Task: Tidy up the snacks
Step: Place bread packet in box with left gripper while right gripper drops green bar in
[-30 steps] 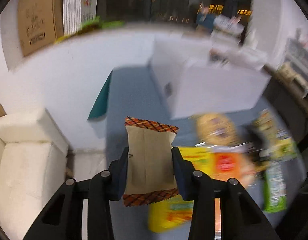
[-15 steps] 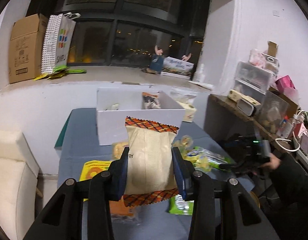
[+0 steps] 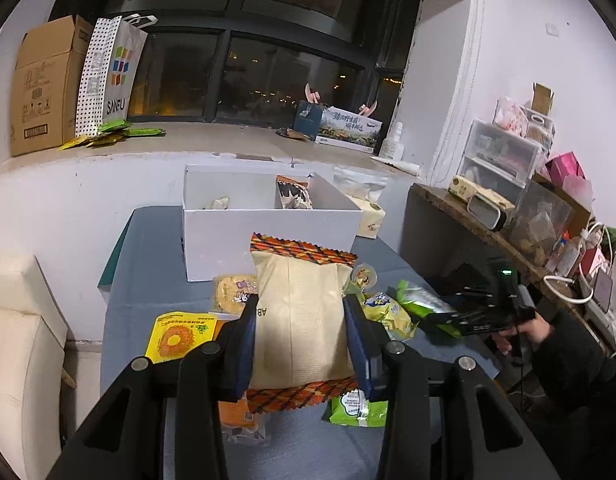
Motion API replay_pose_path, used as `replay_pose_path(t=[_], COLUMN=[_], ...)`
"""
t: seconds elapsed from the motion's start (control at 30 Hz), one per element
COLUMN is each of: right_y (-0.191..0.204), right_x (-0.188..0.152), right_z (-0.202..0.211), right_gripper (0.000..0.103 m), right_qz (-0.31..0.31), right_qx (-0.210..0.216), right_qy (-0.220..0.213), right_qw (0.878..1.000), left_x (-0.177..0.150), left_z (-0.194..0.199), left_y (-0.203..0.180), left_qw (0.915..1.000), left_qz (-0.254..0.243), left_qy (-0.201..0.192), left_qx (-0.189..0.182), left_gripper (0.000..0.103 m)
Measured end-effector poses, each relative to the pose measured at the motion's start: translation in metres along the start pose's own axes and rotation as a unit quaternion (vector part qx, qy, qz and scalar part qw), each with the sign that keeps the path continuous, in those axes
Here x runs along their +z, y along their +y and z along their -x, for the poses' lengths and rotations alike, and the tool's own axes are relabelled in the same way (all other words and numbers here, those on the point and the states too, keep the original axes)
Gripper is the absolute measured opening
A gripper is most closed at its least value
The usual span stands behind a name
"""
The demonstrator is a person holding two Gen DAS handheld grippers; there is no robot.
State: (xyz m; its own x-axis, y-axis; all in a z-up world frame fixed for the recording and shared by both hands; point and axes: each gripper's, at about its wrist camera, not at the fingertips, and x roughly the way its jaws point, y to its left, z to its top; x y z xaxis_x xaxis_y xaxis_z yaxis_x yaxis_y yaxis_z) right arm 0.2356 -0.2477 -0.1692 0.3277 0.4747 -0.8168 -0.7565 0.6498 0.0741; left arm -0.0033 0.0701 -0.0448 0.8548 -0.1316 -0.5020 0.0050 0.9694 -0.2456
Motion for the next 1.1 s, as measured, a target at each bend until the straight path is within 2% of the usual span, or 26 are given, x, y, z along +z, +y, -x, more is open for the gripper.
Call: replay_pose_path(t=[0.1,0.2,0.3,0.37,0.43,0.57,0.73,0.8,0.97,1.03,1.07,1.1], right_y=[0.002,0.01,0.025,0.036,0.05,0.066,0.043,0.031,0.019,0.013,0.012,0.01], right_x=[-0.006,0.004,0.033,0.066,0.104,0.178,0.258,0.277,0.299,0.303,0.303,0.303], right_z=[0.037,0.076,0.105,0.115,0.116,0.095,0.03,0.007,-0.034,-0.047,-0.05,-0.053], right_gripper=[0.061,0.061,0.061,0.061,0.061,0.062,0.062,0.062,0.063,0.066,0.073,0.078], right_qz=[-0.032,-0.067,-0.089,-0.102,-0.108,-0.106,-0.142,-0.156,-0.152,-0.158,-0.159,-0.16], right_qx=[0.016,0.032,0.06,0.077,0.076,0.047,0.008,0.003,-0.019,-0.012,-0.008,-0.01], right_qy=[-0.06,-0.124,-0.175,-0.201,-0.219,-0.224,-0.17,-0.148,-0.116,-0.108,-0.107,-0.107], right_qw=[0.998,0.99,0.979,0.971,0.967,0.968,0.975,0.977,0.981,0.982,0.981,0.981], left_x=[0.008,0.033,0.068,0.1,0.126,0.17,0.197,0.198,0.19,0.188,0.186,0.184], left_z=[-0.007,-0.021,-0.041,-0.061,-0.081,-0.131,-0.195,-0.213,-0.249,-0.256,-0.262,-0.264], left_y=[0.004,0.008,0.01,0.016,0.023,0.044,0.07,0.079,0.097,0.102,0.106,0.108], left_qw=[0.9999,0.9997,0.9996,0.9995,0.9994,0.9991,0.9967,0.9955,0.9927,0.9914,0.9901,0.9892], left_qz=[0.011,0.017,0.006,0.01,0.018,0.034,0.052,0.055,0.055,0.054,0.057,0.061], left_qy=[-0.005,-0.014,-0.024,-0.029,-0.029,-0.018,0.026,0.039,0.078,0.087,0.097,0.105], left_qx=[0.0,-0.01,-0.01,-0.011,-0.003,0.018,0.057,0.066,0.074,0.082,0.084,0.083], left_gripper=[0.044,0.044,0.044,0.044,0.044,0.044,0.044,0.044,0.046,0.054,0.075,0.102])
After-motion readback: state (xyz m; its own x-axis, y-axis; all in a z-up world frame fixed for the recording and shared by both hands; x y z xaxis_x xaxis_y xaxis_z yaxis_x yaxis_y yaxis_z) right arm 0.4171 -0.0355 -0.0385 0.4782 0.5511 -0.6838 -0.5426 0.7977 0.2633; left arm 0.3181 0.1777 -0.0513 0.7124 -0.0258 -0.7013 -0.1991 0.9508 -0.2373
